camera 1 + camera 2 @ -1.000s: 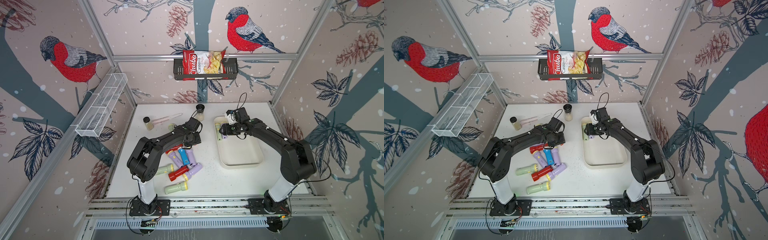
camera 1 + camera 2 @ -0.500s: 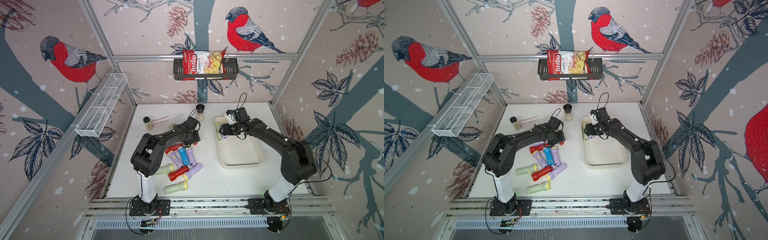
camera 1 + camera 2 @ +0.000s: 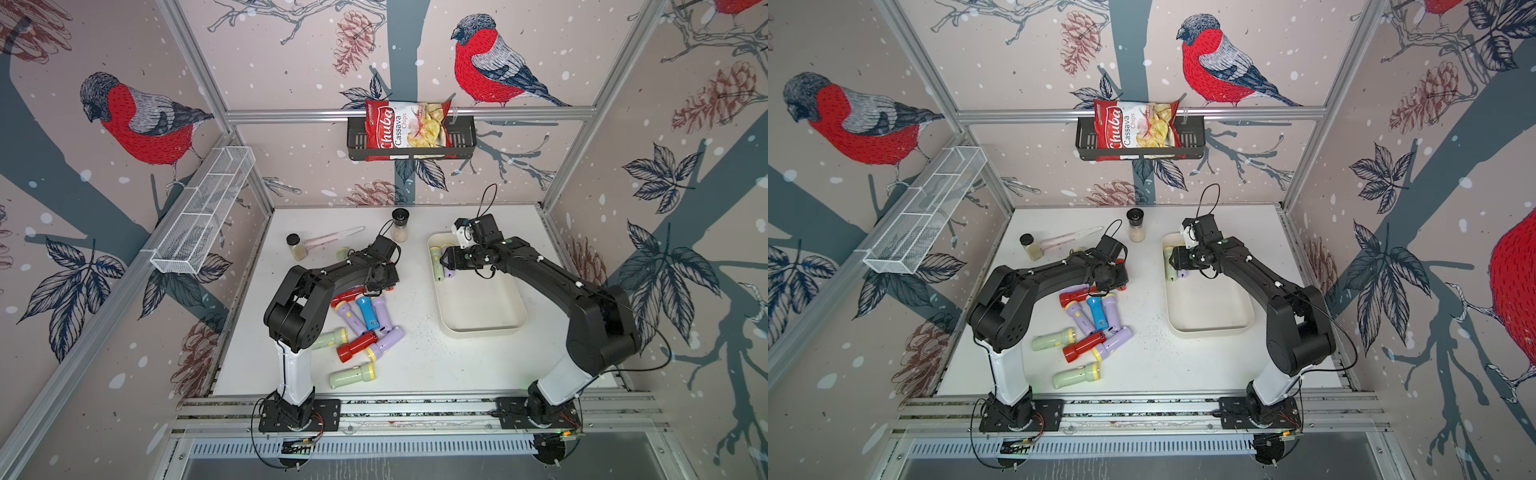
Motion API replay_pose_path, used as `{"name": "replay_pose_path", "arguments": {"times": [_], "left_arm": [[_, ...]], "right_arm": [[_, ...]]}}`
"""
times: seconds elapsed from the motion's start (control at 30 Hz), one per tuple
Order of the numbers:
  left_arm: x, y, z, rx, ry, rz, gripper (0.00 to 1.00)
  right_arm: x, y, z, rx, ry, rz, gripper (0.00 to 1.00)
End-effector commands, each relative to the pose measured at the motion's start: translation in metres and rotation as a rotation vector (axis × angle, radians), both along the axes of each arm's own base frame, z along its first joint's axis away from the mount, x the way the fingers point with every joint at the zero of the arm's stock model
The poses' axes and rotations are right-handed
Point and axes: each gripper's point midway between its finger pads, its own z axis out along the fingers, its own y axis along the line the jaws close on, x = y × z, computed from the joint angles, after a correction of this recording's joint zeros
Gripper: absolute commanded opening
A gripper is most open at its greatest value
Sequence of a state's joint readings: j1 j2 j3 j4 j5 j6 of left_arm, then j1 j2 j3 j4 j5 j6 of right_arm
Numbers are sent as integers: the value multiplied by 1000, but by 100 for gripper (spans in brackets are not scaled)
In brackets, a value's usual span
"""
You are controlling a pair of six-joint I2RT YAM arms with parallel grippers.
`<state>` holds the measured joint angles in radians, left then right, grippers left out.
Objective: Put the flashlights into the storage boxes
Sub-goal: Pick up the flashlight from the center of the board.
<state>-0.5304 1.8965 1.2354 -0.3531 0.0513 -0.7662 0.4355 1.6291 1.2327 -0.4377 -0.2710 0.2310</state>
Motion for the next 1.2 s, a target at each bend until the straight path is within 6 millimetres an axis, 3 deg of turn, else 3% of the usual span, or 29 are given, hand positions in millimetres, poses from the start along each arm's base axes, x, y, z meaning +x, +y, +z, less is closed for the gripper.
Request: {"name": "replay_pose_path", "arguments": {"times": [0.0, 0.3, 0.6, 0.77, 1.17], "left_arm": [[6, -7, 21, -23, -86, -52, 12], [-18, -65, 104, -225, -391, -298, 7], [-55, -86, 157, -392, -644, -432, 7], [-75, -94, 170, -413, -735, -503, 7], [-90, -94, 181, -430, -827, -536, 6]], "right_arm": [[6, 0, 16, 20, -73, -9, 57], [-6, 7, 60, 178, -201, -27, 57], [-34, 19, 96, 338, -289, 13, 57], [-57, 30, 114, 448, -323, 78, 58], [-79, 50, 120, 526, -285, 118, 60]]}}
